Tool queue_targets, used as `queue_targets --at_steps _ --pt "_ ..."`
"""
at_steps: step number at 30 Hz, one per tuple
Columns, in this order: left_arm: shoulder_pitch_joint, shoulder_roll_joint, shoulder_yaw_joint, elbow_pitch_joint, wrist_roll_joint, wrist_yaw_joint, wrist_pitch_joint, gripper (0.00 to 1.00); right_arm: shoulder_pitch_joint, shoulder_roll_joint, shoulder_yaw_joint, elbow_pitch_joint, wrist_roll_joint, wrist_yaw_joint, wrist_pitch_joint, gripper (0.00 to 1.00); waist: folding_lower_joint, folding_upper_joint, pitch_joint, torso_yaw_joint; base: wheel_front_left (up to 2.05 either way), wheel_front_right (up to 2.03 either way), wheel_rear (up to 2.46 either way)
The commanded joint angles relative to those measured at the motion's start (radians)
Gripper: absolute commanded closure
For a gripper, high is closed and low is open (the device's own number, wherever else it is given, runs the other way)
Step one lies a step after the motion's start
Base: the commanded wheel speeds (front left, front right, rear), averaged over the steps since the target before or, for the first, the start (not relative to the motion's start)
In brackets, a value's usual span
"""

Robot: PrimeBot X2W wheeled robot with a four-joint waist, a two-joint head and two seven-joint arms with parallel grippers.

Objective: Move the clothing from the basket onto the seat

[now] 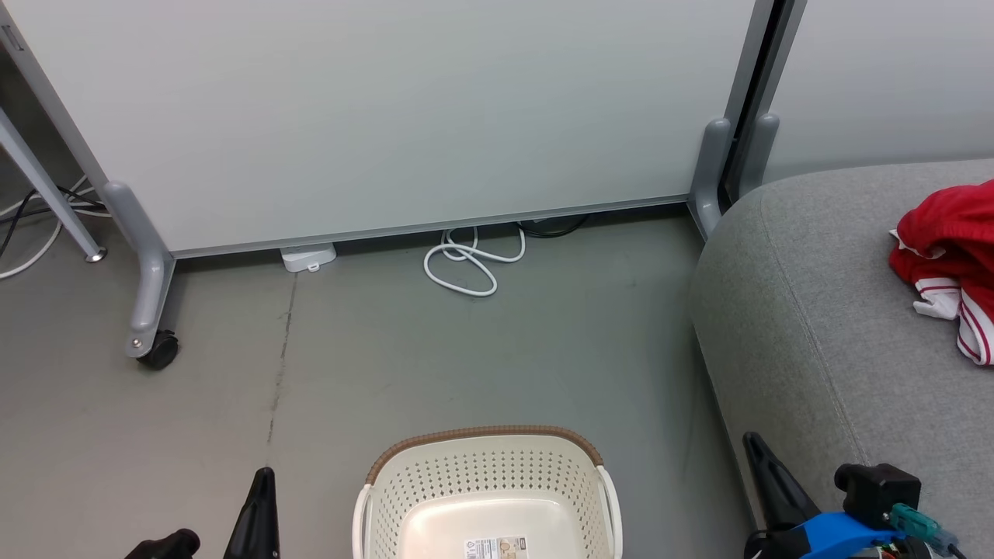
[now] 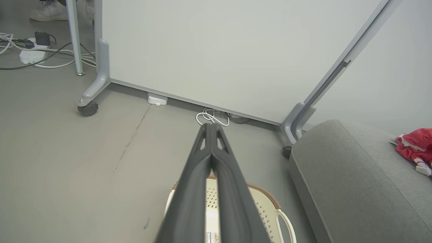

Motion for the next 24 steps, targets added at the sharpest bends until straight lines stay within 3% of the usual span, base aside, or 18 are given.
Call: queue_targets --at_steps 1,24 --pt "-0.033 0.002 0.013 -0.020 -0.046 -0.001 0.010 1.00 -0.022 -0.001 -0.008 -0.019 0.054 0.000 0.006 1.00 0.0000 0.0000 0.000 0.000 0.00 0.00 0.00" --pt "-0.085 -0.009 0.058 -0.038 -0.366 -0.003 0.099 1.00 -0.052 -0.001 -0.048 -0.031 0.420 0.000 0.063 1.00 -0.0001 0.0000 -0.002 0.001 0.00 0.00 0.00"
